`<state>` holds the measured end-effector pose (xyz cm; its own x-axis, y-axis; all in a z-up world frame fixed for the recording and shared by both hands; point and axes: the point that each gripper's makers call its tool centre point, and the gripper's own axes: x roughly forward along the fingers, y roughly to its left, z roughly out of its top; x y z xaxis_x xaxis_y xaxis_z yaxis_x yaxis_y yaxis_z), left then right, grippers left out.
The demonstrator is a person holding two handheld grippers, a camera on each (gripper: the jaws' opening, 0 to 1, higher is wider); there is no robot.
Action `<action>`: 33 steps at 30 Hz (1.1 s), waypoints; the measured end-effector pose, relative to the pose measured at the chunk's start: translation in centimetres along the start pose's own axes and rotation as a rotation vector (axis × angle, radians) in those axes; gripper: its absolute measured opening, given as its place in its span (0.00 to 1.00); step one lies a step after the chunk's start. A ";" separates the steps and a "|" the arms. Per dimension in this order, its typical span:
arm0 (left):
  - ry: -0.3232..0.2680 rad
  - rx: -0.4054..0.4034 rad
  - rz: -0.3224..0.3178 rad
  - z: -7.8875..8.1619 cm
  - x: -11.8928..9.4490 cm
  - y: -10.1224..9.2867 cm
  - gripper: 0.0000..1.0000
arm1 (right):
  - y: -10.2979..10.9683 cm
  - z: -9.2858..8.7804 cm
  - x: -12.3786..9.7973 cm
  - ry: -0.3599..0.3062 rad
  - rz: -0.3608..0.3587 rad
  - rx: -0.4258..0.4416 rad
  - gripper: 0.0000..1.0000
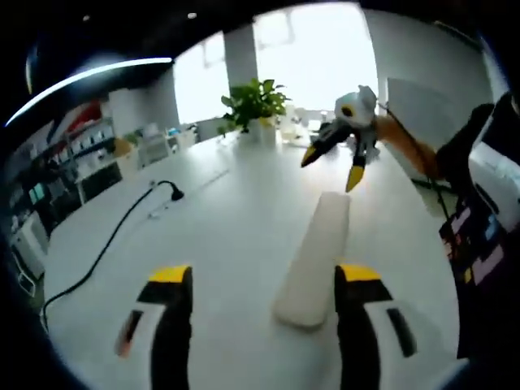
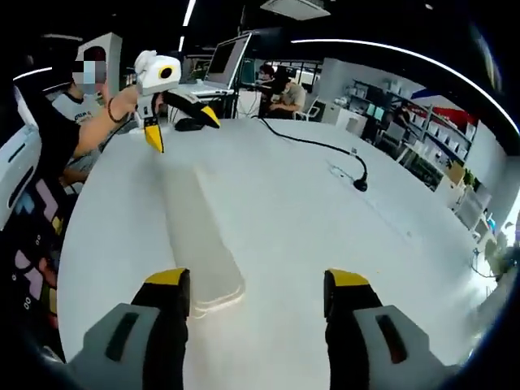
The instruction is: Arrange the utensils inside the cutlery case until each visible utensil rests in its matching compartment.
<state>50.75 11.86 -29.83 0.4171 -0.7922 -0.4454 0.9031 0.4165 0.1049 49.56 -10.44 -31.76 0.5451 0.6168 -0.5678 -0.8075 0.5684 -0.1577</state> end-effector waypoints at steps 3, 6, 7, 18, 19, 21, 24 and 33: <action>-0.093 -0.116 0.039 1.3 -0.6 0.5 0.80 | -1.2 1.4 -1.2 -0.108 -0.067 -0.034 0.74; -0.180 -0.136 0.072 3.2 -2.1 0.7 0.82 | -3.0 2.0 -2.8 -0.146 -0.186 0.000 0.75; -0.190 -0.123 0.105 3.5 -2.6 1.0 0.84 | -3.2 2.2 -3.1 -0.162 -0.209 0.013 0.75; -0.275 -0.106 0.496 3.4 -7.9 4.3 0.90 | -2.7 4.9 -7.9 -0.486 -0.433 0.099 0.83; -0.275 -0.120 0.522 3.2 -8.3 4.3 0.91 | -2.9 4.9 -8.5 -0.505 -0.468 0.104 0.84; -0.283 -0.122 0.544 3.0 -8.7 4.0 0.92 | -3.1 4.6 -9.5 -0.535 -0.519 0.142 0.86; -0.289 -0.130 0.577 2.7 -9.1 4.0 0.92 | -3.4 3.8 -11.1 -0.552 -0.599 0.181 0.89; -0.314 -0.100 0.685 1.9 -9.7 5.7 1.00 | -4.0 1.8 -14.7 -0.489 -0.821 0.190 0.99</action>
<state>52.09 21.06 -23.23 0.9042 -0.4258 -0.0339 0.4247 0.8875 0.1787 45.12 -20.81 -21.32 0.9902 0.1230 0.0656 -0.1080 0.9743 -0.1977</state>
